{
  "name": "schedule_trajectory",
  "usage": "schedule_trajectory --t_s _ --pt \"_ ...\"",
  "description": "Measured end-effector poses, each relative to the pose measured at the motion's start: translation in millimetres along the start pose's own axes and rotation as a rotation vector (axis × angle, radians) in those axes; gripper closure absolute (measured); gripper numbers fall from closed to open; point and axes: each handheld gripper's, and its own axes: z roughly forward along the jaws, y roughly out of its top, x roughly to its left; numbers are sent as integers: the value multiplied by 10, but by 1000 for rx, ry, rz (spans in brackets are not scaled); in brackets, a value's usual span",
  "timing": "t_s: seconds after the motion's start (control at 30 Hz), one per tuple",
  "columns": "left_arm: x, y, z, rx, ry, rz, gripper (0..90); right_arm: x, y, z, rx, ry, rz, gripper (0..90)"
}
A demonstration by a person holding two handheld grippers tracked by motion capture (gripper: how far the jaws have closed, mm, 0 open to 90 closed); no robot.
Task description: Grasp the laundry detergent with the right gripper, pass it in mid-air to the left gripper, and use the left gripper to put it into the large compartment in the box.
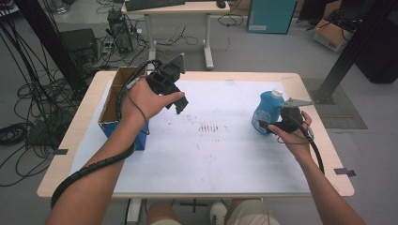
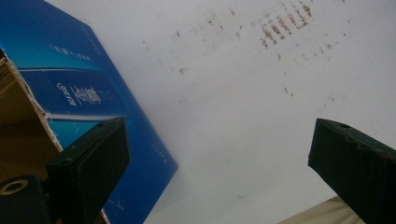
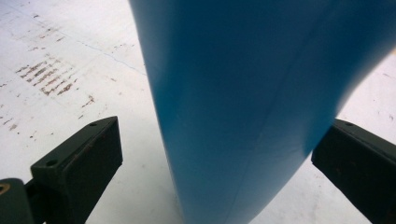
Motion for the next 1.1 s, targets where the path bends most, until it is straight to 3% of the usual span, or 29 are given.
schedule_trajectory --t_s 1.1 --pt "0 23 -49 -5 1 7 58 25 -5 2 -43 5 -22 14"
